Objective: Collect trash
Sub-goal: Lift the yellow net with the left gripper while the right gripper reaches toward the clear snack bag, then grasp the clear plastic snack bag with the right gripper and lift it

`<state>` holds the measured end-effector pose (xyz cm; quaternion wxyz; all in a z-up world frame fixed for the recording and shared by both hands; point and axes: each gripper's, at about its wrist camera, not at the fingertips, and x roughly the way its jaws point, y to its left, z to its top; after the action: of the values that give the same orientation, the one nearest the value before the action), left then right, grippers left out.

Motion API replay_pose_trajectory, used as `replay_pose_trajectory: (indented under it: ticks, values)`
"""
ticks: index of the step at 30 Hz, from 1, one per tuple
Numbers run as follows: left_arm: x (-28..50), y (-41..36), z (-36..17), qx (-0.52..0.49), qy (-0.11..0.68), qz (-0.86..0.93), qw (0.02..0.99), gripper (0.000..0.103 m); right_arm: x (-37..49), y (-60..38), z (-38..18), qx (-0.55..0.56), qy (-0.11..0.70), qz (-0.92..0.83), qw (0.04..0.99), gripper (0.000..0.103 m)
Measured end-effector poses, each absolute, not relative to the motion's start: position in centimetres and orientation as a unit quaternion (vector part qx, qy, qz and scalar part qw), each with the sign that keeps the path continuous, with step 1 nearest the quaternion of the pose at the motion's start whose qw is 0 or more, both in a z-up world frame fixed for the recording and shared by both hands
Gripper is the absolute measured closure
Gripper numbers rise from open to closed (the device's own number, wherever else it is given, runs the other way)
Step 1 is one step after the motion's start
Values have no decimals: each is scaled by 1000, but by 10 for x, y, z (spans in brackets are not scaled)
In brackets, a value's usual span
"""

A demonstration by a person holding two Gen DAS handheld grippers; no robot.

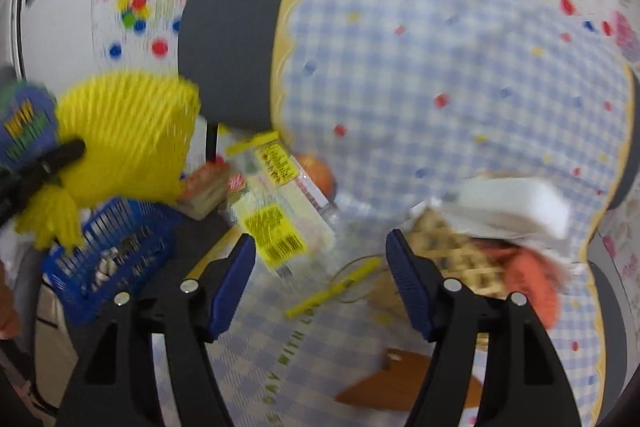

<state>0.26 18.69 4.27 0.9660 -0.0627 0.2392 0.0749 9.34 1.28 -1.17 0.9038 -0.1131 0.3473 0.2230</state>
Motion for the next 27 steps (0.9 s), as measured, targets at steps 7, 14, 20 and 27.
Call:
replay_pose_trajectory:
  ticks: [7,14,20,27]
  values:
    - [5,197,31,-75,241,68,965,89,106,63,-67,-200,411,240,856,31]
    - [4,201,23,-89,242,56,965,89,121,58,-64,-183,418,237,858,31]
    - [17,202,25,-89,248,57,963,89,161,47,-38,-126,407,229,875,19]
    - [48,195,26,-67,261,52,962,89,199,55,-47,-105,419,249,867,18]
